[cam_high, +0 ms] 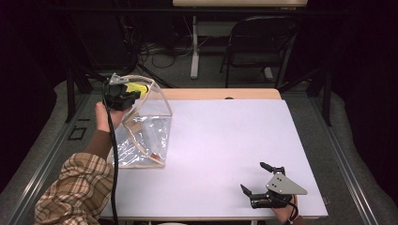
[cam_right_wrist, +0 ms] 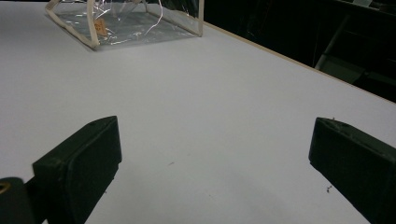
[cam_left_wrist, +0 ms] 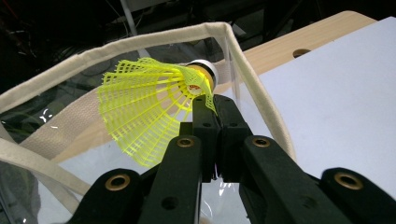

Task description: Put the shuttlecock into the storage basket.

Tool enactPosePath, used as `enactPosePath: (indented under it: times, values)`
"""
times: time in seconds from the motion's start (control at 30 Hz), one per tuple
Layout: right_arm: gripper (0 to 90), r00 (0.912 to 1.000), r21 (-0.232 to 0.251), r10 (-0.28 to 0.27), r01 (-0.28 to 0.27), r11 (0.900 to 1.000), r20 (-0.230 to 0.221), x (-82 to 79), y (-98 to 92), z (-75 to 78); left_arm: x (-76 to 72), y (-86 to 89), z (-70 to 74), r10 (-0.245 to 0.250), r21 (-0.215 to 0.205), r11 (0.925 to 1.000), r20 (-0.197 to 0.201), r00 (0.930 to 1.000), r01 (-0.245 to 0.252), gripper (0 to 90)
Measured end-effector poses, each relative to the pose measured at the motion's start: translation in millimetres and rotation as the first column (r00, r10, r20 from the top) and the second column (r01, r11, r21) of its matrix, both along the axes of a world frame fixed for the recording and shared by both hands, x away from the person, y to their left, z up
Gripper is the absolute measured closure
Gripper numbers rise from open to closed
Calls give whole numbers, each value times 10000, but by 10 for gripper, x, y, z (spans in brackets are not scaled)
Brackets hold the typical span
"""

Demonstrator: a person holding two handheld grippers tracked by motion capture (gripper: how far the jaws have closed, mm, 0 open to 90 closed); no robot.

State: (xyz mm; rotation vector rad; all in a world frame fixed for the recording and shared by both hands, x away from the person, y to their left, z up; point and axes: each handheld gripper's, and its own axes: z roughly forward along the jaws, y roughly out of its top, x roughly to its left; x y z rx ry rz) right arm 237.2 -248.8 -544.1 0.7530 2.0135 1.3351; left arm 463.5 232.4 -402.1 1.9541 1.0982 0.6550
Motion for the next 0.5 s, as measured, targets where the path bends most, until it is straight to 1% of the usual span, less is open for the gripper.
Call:
enactPosePath:
  times: [0.1,0.2,0.33,0.5]
  values:
    - [19,10000,5,-8,8,10000,-30,-1,0,-1,14,8,-26,29,-24,10000,-98,9999,-29,884]
    - [19,10000,-6,-18,18,10000,-52,-1,0,-1,29,19,-44,13,61,10000,-245,9997,-11,882]
    - [19,10000,5,-22,22,10000,-58,0,0,-2,35,7,-54,-20,31,10000,-281,9996,20,879]
    - [19,10000,-8,-7,7,10000,-13,0,-1,0,49,-19,-65,-49,94,9999,-333,9994,52,878]
